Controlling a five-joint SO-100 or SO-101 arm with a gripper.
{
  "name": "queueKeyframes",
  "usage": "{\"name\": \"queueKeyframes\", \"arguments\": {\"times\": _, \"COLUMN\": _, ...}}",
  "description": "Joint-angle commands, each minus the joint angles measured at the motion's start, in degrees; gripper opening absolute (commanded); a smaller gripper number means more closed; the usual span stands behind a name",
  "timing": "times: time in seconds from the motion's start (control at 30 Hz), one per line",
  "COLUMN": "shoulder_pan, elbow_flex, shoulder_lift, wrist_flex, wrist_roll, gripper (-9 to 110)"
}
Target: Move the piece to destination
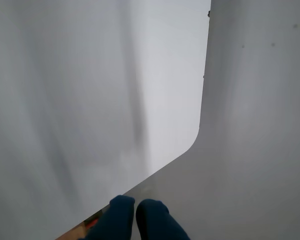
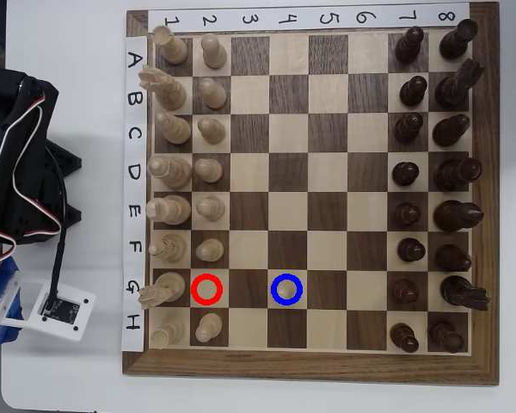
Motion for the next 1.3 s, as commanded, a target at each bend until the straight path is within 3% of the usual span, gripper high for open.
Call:
{"name": "queueKeyframes", "arguments": {"times": 0.0, "shoulder_pan": 1.49, "elbow_flex": -0.44, "shoulder_lift": 3.43, "wrist_flex": 0.00, "wrist_roll": 1.76, "gripper": 0}}
{"name": "queueKeyframes", "arguments": {"times": 1.27, "shoulder_pan": -3.69, "elbow_flex": -0.53, "shoulder_lift": 3.43, "wrist_flex": 0.62, "wrist_roll": 0.35, "gripper": 0}}
